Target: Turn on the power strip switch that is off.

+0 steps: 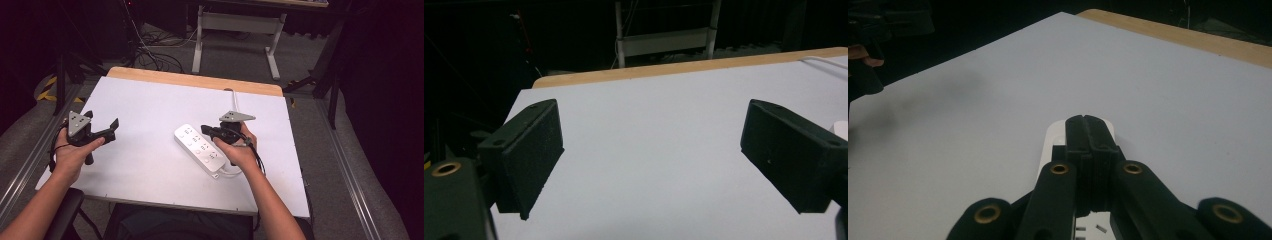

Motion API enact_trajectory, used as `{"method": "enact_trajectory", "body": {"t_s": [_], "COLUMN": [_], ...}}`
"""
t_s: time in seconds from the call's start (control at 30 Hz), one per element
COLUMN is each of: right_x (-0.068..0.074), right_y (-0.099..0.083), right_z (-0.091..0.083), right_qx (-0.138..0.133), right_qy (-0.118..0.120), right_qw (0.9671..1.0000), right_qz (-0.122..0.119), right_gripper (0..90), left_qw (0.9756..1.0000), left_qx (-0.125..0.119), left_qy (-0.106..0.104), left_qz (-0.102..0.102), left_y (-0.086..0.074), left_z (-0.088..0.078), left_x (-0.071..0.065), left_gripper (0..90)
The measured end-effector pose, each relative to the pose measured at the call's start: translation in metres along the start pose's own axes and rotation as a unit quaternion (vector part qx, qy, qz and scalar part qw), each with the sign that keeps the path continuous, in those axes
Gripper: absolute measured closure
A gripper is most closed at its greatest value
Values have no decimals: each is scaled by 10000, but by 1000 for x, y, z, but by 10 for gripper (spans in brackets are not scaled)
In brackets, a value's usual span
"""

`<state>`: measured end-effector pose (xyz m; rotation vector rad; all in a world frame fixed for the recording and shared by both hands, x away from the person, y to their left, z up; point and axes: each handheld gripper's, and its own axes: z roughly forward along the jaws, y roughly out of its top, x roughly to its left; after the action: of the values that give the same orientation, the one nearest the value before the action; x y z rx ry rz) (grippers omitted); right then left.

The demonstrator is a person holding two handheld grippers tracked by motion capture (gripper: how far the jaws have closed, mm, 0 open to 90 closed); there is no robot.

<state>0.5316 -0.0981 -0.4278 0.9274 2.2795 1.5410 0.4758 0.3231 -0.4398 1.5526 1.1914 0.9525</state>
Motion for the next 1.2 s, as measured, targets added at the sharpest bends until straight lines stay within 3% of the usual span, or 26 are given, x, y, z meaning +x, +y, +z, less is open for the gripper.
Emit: {"method": "enact_trajectory", "body": {"t_s": [0.37, 0.93, 1.2], "right_x": [-4, -10, -13], "right_y": [-1, -4, -15], "right_z": [-5, -12, -30], "right_qx": [-179, -372, -414], "right_qy": [12, -54, -117], "right_qw": [9997, 9991, 9989], "right_qz": [177, 170, 183], "right_gripper": [790, 710, 721], "left_qw": [10000, 10000, 10000], "left_qx": [1, 0, 1], "left_qy": [6, 4, -3], "left_qz": [2, 10, 10], "left_y": [0, 0, 0], "left_z": [0, 1, 1], "left_x": [0, 0, 0], "left_gripper": [107, 107, 107]}}
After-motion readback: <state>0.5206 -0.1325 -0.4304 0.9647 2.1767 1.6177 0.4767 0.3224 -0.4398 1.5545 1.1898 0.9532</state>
